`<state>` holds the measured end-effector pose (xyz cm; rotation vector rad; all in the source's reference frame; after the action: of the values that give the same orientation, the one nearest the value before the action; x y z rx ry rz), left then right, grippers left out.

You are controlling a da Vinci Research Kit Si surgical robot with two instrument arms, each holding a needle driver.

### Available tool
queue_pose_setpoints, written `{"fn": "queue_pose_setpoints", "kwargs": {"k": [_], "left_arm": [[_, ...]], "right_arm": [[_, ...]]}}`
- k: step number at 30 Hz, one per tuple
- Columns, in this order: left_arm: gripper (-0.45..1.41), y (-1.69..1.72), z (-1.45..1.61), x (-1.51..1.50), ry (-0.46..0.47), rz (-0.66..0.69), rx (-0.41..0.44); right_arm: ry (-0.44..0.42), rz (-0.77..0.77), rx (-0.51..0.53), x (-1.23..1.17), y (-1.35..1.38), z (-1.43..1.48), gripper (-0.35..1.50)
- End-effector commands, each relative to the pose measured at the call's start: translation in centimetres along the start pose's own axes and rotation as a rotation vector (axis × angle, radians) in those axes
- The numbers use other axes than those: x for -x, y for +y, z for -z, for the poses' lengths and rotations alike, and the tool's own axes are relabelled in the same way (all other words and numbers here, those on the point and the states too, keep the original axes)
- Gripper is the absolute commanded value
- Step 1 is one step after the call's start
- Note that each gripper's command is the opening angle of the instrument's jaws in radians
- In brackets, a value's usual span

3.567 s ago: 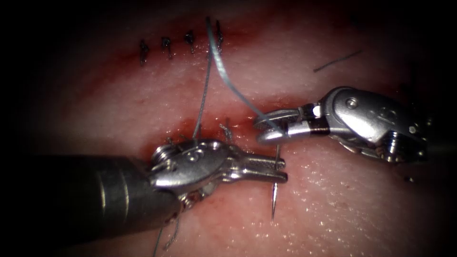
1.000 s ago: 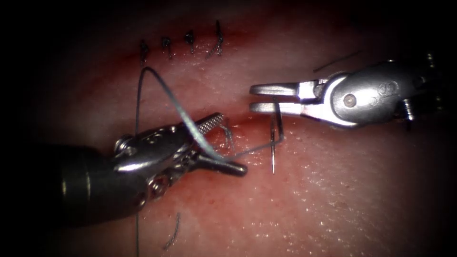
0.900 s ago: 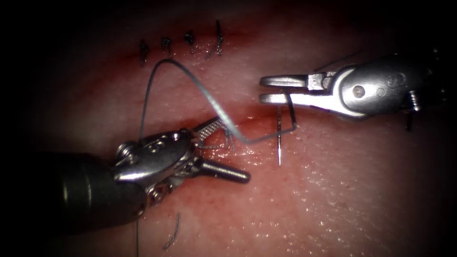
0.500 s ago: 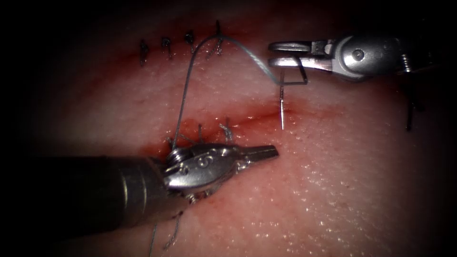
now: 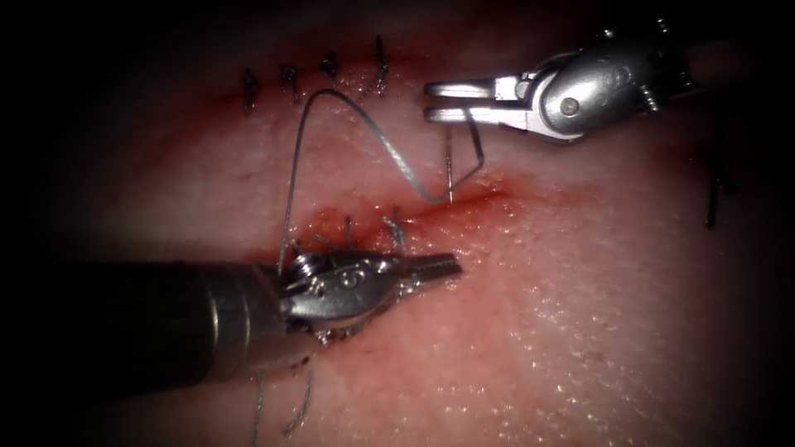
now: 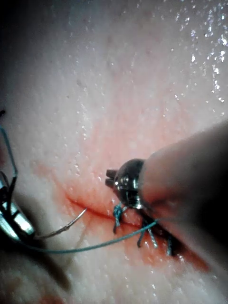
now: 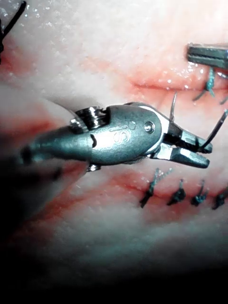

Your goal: Wound Closure

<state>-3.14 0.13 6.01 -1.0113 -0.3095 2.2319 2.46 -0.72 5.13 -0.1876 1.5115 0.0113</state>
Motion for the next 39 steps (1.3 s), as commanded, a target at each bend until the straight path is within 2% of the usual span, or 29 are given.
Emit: {"fn": "queue_pose_setpoints", "kwargs": {"k": [1, 5, 13, 26, 39], "left_arm": [[0.07, 0.02, -0.09, 0.06, -0.017, -0.014, -0.014], [0.12, 0.01, -0.10, 0.12, -0.051, -0.024, -0.042], [0.12, 0.02, -0.11, 0.16, -0.067, -0.018, -0.062], [0.15, 0.03, -0.12, 0.19, -0.078, -0.016, -0.056], [0.17, 0.03, -0.08, 0.17, -0.078, -0.014, -0.046]], "right_arm": [[0.016, 0.016, 0.003, 0.06, -0.04, -0.17, -0.35], [0.031, 0.034, -0.008, 0.10, -0.09, -0.24, -0.35], [0.016, 0.075, -0.010, 0.22, -0.14, -0.20, -0.35], [-0.014, 0.150, 0.008, 0.30, -0.18, -0.19, -0.35], [-0.032, 0.192, -0.022, 0.48, -0.42, -0.20, -0.35]]}}
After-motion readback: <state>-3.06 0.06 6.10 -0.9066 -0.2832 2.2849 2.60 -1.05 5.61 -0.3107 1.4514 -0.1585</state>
